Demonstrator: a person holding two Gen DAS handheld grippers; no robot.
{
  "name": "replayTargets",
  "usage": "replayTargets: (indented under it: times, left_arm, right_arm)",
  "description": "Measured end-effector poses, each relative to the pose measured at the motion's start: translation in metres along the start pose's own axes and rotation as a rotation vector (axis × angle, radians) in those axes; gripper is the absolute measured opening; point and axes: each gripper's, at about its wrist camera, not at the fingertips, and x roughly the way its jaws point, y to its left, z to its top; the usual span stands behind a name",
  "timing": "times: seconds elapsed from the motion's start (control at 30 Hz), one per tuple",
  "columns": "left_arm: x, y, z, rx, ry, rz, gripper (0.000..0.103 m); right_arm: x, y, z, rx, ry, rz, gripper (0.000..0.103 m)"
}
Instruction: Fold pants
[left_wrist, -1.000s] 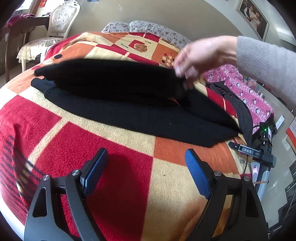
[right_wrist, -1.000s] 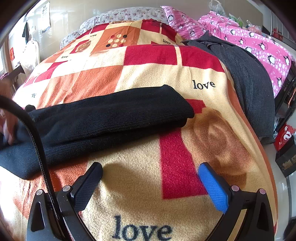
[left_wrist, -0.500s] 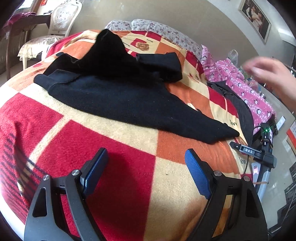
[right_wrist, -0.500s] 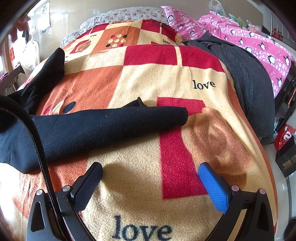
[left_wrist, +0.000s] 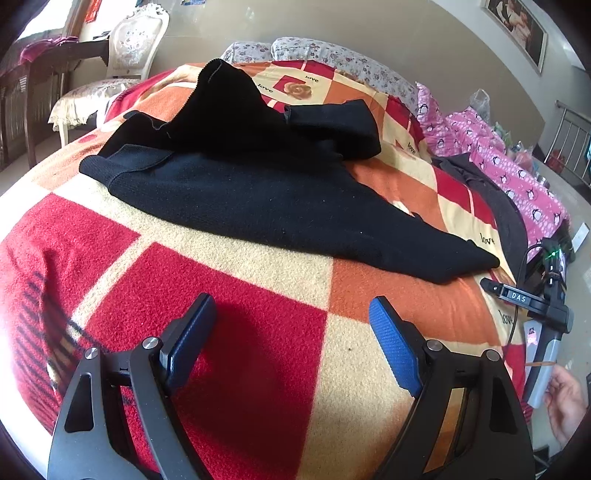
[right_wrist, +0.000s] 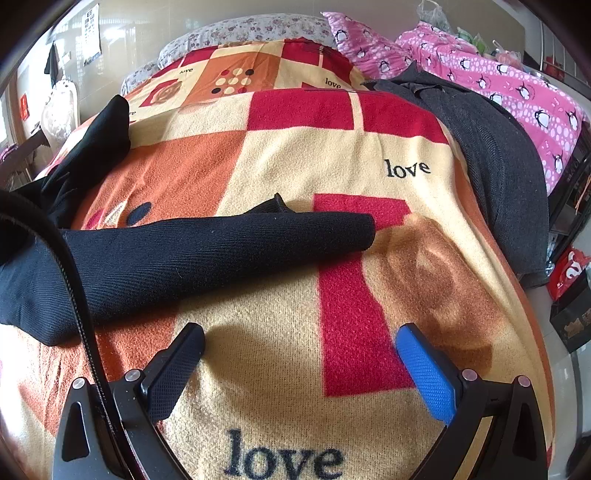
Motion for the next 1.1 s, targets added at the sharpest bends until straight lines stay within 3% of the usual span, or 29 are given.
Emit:
replayTargets:
  times: [0.57, 0.9, 1.1]
  left_arm:
    - [0.0, -0.001, -0.003, -0.01, -0.006, 0.004, 0.085]
    - [-0.002, 0.002, -0.004, -0.023, -0.007, -0.018, 0.085]
    - [-0.001, -0.001, -0.002, -0.01, -0.004, -0.009, 0.085]
  right_arm:
    - [0.002, 0.0, 0.003, -0.015, 0.025, 0.008, 0.103]
    - [-0.007, -0.014, -0.002, -0.165, 0.163, 0.13, 0.103]
    - [-0.023, -0.027, -0.024, -0.17, 0.104, 0.106, 0.103]
